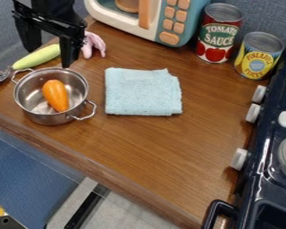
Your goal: Repositioned the green spoon of the left side of the table
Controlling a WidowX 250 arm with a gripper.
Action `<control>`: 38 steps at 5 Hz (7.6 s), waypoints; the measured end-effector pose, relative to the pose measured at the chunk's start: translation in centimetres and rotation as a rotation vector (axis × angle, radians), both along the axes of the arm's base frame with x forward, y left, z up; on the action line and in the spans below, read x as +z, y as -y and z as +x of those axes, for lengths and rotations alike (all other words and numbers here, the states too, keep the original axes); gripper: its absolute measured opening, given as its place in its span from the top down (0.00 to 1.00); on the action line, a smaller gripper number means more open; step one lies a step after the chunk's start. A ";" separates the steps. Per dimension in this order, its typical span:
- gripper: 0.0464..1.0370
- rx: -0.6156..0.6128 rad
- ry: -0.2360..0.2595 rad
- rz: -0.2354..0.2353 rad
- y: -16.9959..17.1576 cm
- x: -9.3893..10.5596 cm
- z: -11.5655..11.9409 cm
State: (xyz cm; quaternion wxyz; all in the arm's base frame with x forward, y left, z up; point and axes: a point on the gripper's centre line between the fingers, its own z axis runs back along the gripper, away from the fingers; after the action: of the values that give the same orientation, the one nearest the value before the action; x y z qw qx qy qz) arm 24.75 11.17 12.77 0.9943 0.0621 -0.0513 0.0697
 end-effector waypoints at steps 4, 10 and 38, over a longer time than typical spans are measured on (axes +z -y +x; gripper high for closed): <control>0.04 0.172 -0.059 -0.010 -8.1 -2.9 2.4; 0.04 0.091 0.021 -0.055 -10.1 -6.4 4.4; 0.65 1.127 0.515 0.017 -3.9 -3.6 11.9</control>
State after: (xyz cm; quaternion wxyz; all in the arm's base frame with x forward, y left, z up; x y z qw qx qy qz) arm 36.62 15.11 9.20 0.7598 0.0689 -0.2495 0.5965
